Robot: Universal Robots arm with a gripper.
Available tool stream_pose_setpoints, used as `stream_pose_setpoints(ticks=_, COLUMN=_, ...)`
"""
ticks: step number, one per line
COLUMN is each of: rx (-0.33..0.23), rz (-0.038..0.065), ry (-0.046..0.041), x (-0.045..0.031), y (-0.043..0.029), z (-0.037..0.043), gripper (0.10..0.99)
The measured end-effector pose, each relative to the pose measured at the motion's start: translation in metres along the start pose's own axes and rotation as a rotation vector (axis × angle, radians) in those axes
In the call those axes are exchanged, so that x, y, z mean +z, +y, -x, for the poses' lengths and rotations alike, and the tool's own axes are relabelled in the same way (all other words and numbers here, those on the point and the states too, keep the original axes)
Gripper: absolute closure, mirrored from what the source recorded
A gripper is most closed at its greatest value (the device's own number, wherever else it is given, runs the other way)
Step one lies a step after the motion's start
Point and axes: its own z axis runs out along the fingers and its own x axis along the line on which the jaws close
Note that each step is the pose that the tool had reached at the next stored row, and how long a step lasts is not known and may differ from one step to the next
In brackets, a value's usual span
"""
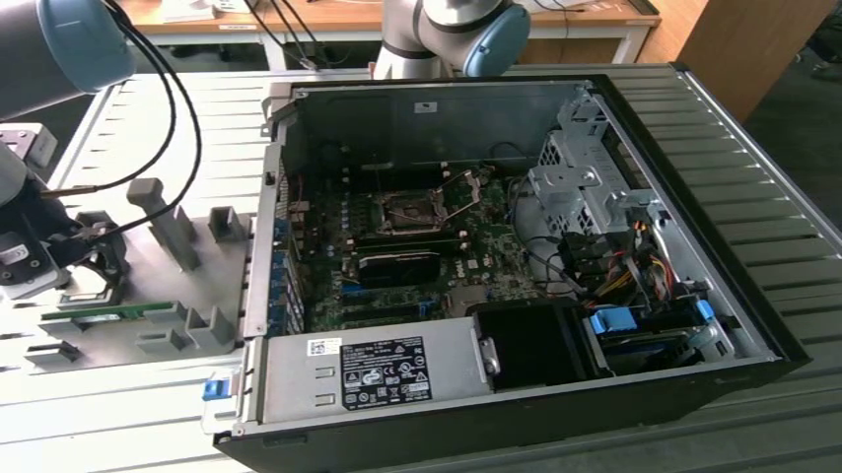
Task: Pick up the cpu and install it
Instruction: 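Pick up the cpu and move it towards the insertion slot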
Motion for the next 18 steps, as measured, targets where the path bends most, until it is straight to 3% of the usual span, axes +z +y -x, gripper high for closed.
stream_pose_setpoints(ticks=13, rx=-0.003, rz=0.0, ry=0.0001, x=0.0004, y=-0.0001, z=-0.0045, gripper=0.467)
stream_pose_setpoints(ticks=15, rx=-0.003, rz=0.0, ry=0.0002, x=0.0004, y=-0.0001, z=-0.0045, gripper=0.545)
stream_pose_setpoints(ticks=18, rx=-0.003, rz=0.0, ry=0.0001, x=0.0005, y=-0.0001, z=-0.0046, gripper=0.545)
